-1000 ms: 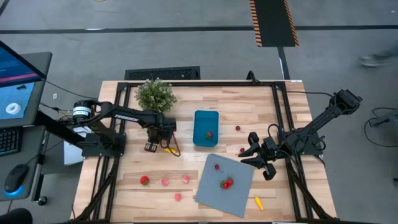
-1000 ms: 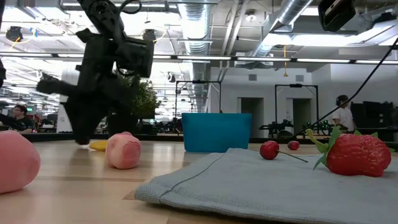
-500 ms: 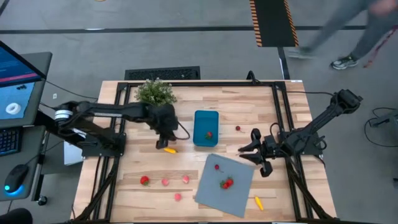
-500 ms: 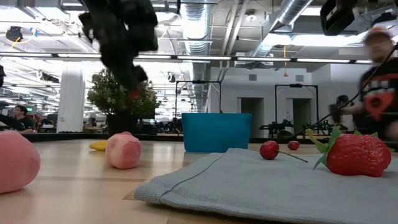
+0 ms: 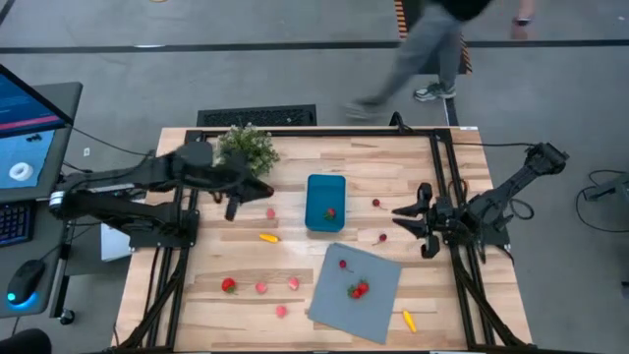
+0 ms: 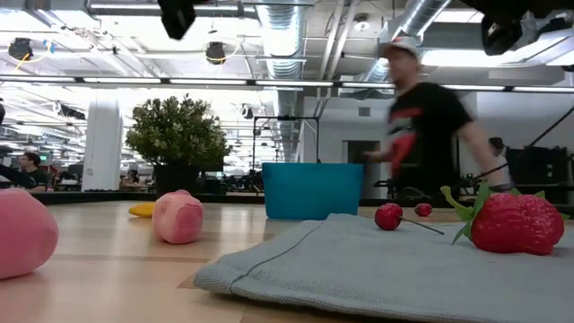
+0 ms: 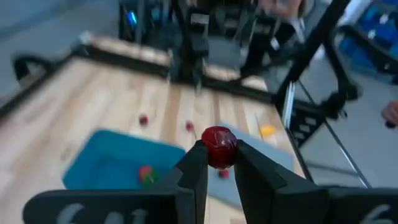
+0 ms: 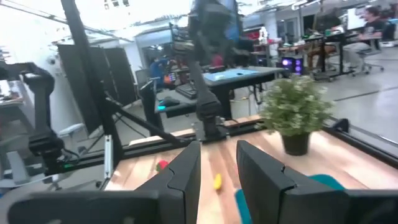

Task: Pick and placing Produce into tupperware
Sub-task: Put the cherry into the blue bin

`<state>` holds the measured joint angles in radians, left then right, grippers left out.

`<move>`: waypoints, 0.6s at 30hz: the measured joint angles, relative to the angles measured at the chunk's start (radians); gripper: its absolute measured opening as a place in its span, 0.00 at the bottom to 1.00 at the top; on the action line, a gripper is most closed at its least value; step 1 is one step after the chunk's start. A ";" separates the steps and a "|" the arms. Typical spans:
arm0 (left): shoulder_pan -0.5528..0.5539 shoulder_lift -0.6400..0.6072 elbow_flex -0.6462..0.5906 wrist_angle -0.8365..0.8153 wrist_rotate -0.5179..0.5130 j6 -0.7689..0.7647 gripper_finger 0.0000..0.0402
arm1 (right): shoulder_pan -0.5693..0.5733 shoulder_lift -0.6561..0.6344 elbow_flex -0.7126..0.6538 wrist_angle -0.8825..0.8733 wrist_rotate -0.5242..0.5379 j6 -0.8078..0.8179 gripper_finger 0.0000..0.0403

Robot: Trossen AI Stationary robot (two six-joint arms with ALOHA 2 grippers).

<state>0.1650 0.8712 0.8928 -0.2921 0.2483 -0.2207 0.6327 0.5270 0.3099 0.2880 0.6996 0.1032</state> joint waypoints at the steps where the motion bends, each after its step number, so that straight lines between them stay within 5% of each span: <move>1: -0.006 -0.021 0.000 0.003 -0.015 0.000 0.15 | 0.000 -0.030 0.000 -0.038 0.013 0.006 0.31; 11: -0.069 -0.134 0.000 0.018 -0.191 -0.241 0.15 | 0.000 -0.254 0.001 -0.555 0.191 0.317 0.31; 18: -0.123 -0.132 0.000 0.035 -0.207 -0.479 0.15 | 0.000 -0.266 0.001 -0.632 0.193 0.417 0.31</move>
<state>0.0423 0.7391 0.8928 -0.2567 0.0410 -0.6998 0.6327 0.2607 0.3107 -0.3440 0.8925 0.5199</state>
